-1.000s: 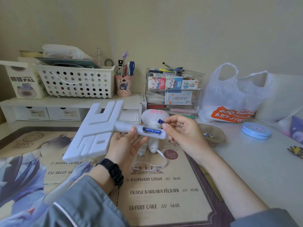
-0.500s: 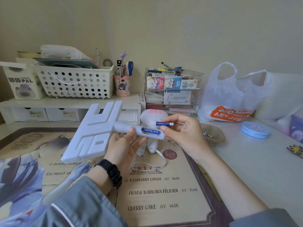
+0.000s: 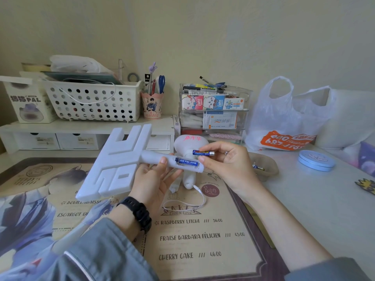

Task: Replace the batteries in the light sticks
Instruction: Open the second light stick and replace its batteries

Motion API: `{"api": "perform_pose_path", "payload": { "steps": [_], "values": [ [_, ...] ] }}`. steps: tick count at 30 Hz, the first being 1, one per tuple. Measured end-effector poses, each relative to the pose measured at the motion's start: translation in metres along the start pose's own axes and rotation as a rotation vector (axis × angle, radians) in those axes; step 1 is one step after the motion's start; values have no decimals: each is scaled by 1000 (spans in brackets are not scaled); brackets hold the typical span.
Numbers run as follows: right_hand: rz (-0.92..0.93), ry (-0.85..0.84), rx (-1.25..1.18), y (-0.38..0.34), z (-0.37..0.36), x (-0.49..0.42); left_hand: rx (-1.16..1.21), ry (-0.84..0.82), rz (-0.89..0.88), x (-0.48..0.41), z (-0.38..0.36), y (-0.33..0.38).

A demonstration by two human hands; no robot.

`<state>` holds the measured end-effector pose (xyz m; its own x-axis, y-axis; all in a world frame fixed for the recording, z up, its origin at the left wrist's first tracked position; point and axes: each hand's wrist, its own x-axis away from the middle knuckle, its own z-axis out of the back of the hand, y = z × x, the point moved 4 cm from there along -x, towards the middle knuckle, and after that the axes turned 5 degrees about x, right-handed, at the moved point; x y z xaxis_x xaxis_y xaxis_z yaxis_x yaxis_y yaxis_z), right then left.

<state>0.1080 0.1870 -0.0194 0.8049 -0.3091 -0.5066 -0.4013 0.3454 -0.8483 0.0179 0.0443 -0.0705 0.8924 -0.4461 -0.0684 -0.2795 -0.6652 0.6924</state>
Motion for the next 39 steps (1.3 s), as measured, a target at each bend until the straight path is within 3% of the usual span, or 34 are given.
{"api": "perform_pose_path", "payload": {
  "steps": [9, 18, 27, 31, 33, 39],
  "values": [
    [-12, -16, -19, -1, -1, 1, 6, 8, -12, -1, 2, 0],
    [-27, -75, -239, 1, 0, -1, 70, -177, -53, 5, -11, 5],
    [147, 91, 327, -6, 4, 1, 95, -181, -63, 4, -11, 6],
    [341, 117, 554, -10, 1, 4, 75, -181, -62, 4, -11, 5],
    [370, 114, 580, -6, 1, 3, 65, -176, -60, 4, -11, 5],
    [209, 131, 386, 0, 0, 3, 61, -189, -68, 6, -12, 6]
  ]
}}
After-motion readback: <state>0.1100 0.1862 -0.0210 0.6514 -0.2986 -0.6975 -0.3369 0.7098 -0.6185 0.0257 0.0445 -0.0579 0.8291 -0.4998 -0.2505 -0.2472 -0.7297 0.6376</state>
